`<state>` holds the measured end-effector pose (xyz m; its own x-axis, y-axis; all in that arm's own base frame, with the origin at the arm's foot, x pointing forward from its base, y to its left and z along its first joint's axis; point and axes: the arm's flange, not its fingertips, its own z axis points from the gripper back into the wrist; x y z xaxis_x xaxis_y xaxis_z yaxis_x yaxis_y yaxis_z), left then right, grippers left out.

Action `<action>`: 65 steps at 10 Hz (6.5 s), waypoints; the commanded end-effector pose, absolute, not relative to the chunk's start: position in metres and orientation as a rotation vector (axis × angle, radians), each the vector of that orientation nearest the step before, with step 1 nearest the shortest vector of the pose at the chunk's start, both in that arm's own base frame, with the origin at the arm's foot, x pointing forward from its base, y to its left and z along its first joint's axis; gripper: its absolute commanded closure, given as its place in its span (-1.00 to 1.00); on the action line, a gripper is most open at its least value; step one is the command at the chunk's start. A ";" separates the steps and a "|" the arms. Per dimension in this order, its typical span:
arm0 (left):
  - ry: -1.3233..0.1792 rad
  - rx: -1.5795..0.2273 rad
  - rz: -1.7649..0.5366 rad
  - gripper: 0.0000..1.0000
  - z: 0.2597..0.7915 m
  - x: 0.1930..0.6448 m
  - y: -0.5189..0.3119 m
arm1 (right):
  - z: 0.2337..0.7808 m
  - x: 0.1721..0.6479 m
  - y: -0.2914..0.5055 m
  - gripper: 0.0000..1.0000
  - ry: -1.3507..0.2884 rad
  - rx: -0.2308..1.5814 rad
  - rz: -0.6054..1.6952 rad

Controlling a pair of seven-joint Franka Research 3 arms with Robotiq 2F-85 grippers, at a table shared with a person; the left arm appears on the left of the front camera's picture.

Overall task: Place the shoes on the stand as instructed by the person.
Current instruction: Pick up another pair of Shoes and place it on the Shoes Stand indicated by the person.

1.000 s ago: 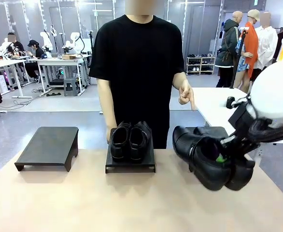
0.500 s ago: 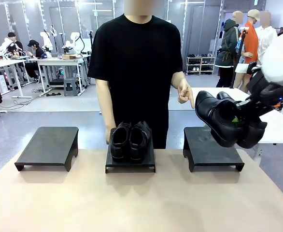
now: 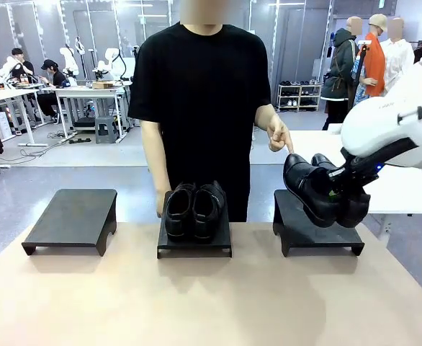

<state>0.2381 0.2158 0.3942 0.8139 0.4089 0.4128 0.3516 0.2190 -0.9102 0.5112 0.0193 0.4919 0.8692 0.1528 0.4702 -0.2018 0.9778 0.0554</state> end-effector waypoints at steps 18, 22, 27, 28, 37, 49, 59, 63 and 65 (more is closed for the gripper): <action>-0.691 -1.400 0.043 -1.00 0.399 0.239 0.216 | 0.418 0.587 0.043 0.33 -0.510 0.032 -0.026; -0.691 -1.400 0.043 -1.00 0.399 0.239 0.216 | 0.416 0.583 0.045 -1.00 -0.512 0.042 -0.033; -0.691 -1.400 0.043 -1.00 0.399 0.239 0.216 | 0.422 0.582 0.036 -0.84 -0.500 0.056 0.005; -0.691 -1.400 0.043 -1.00 0.399 0.239 0.216 | 0.422 0.582 0.036 -0.84 -0.500 0.056 0.005; -0.691 -1.400 0.043 -1.00 0.399 0.239 0.216 | 0.422 0.582 0.036 -0.84 -0.500 0.056 0.005; -0.691 -1.400 0.043 -1.00 0.399 0.239 0.216 | 0.479 0.348 -0.160 -0.85 -0.137 0.986 -0.114; -0.691 -1.400 0.043 -1.00 0.399 0.239 0.216 | 0.400 0.216 -0.233 -0.85 -0.239 1.278 -0.284; -0.691 -1.400 0.043 -1.00 0.399 0.239 0.216 | 0.400 0.216 -0.233 -0.85 -0.239 1.278 -0.284; -0.691 -1.400 0.043 -1.00 0.399 0.239 0.216 | 0.400 0.216 -0.233 -0.85 -0.239 1.278 -0.284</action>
